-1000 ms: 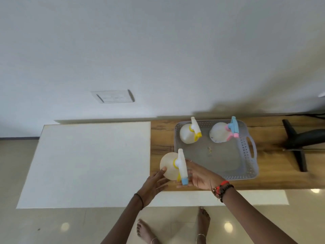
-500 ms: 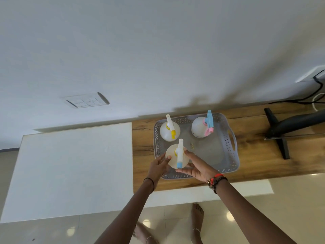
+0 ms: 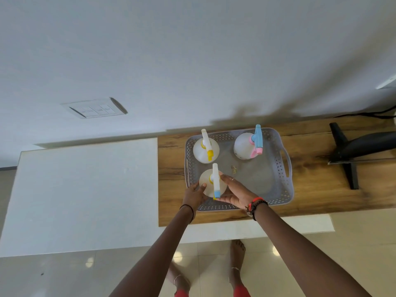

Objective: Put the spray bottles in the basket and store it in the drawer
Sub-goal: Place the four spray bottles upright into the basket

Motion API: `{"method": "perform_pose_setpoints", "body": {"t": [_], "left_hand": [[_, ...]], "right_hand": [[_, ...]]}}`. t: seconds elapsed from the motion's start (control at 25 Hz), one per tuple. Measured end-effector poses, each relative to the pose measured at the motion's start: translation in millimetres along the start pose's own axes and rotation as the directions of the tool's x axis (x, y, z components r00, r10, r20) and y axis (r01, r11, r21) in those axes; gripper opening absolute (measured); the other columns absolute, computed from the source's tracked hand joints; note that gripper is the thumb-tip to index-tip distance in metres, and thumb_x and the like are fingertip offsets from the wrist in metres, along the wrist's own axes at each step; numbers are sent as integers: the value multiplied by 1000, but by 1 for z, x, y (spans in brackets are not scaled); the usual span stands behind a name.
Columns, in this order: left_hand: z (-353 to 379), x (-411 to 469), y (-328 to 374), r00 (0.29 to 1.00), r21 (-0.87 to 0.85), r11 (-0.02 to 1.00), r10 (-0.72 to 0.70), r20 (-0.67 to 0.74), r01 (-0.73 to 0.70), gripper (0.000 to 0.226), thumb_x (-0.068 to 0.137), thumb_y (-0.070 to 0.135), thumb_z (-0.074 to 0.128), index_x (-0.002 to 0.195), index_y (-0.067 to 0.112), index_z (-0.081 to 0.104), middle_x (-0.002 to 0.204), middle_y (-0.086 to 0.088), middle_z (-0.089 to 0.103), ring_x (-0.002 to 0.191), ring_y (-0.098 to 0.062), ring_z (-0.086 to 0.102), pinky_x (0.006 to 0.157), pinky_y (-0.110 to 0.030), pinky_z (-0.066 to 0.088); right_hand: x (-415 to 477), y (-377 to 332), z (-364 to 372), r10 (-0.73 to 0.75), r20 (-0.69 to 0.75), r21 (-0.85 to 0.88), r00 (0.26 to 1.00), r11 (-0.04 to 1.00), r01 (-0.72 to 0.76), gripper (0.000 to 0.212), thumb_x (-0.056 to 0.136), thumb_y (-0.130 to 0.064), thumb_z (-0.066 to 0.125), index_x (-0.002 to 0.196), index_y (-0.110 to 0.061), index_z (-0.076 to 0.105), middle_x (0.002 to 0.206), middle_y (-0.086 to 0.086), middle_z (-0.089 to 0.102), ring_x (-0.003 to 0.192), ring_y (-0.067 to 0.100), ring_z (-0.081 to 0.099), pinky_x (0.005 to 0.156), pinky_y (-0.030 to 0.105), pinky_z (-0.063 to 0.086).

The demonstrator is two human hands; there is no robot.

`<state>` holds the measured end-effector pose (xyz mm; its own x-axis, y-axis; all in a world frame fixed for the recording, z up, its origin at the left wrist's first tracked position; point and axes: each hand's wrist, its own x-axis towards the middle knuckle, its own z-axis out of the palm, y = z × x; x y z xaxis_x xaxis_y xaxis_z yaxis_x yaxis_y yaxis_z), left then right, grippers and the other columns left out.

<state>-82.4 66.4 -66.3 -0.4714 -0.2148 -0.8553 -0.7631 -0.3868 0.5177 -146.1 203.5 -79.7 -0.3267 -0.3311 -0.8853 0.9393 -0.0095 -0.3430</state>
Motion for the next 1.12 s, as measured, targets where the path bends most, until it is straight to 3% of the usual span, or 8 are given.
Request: {"method": "perform_pose_setpoints", "body": {"t": [0.16, 0.24, 0.36, 0.52, 0.6, 0.8, 0.96, 1.12], "left_hand": [[1, 4, -4, 998, 94, 996, 7, -58, -2, 40, 95, 14, 51, 133, 0, 50, 132, -33, 52, 127, -46, 47, 97, -46, 47], [3, 3, -7, 997, 145, 989, 31, -67, -21, 39, 96, 16, 49, 132, 1, 51, 132, -31, 54, 126, -45, 47, 103, -49, 43], [8, -1, -6, 996, 176, 983, 61, -68, -48, 40, 96, 15, 48, 134, 1, 48, 132, -23, 56, 124, -36, 52, 107, -47, 42], [10, -17, -3, 991, 209, 976, 83, -107, -59, 45, 95, 17, 50, 138, 4, 44, 136, -20, 52, 127, -34, 49, 108, -45, 41], [8, -29, -4, 984, 204, 977, 97, -148, -65, 45, 94, 17, 51, 136, 3, 45, 137, -19, 51, 128, -33, 48, 107, -43, 41], [0, -65, -26, 961, 59, 994, 102, -255, -90, 43, 94, 21, 52, 132, 2, 46, 136, -21, 52, 127, -34, 50, 108, -46, 41], [-16, -88, -55, 937, 44, 996, 88, -337, -78, 35, 95, 23, 51, 124, 3, 52, 127, -20, 60, 119, -33, 56, 105, -46, 44], [-47, -109, -93, 922, 43, 998, 66, -381, -54, 36, 96, 25, 47, 125, 3, 53, 127, -19, 58, 120, -32, 55, 106, -48, 42]], "right_hand": [[4, 1, 1, -6, -12, -31, 1000, 1000, 5, 46, 95, -33, 53, 137, -15, 45, 113, 11, 57, 111, 33, 56, 93, 54, 51], [4, 2, 4, -4, -40, -45, 999, 999, 3, 46, 95, -33, 53, 137, -16, 45, 114, 12, 57, 110, 35, 56, 94, 55, 50], [2, 2, 6, 10, -88, -68, 996, 998, -16, 48, 96, -36, 51, 138, -16, 42, 135, 19, 51, 121, 39, 54, 98, 56, 48], [-6, 3, 3, 28, -228, -106, 973, 993, -54, 52, 96, -46, 45, 138, -16, 40, 141, 14, 43, 122, 39, 52, 94, 48, 50], [-14, 6, -1, 15, -303, -109, 953, 993, -50, 54, 96, -46, 44, 137, -12, 40, 131, 13, 45, 111, 35, 57, 87, 43, 52], [-34, 22, -9, -73, -371, -138, 926, 990, 23, 49, 98, -37, 45, 134, -4, 44, 83, 4, 49, 67, 20, 56, 75, 37, 56], [-54, 42, -8, -135, -430, -137, 893, 987, 83, 29, 99, -27, 45, 117, -6, 50, 67, 5, 46, 57, 17, 50, 66, 35, 54], [-71, 71, 2, -167, -446, -152, 879, 982, 110, 16, 98, -22, 45, 102, -7, 48, 70, 3, 46, 58, 15, 48, 60, 28, 49]]}}
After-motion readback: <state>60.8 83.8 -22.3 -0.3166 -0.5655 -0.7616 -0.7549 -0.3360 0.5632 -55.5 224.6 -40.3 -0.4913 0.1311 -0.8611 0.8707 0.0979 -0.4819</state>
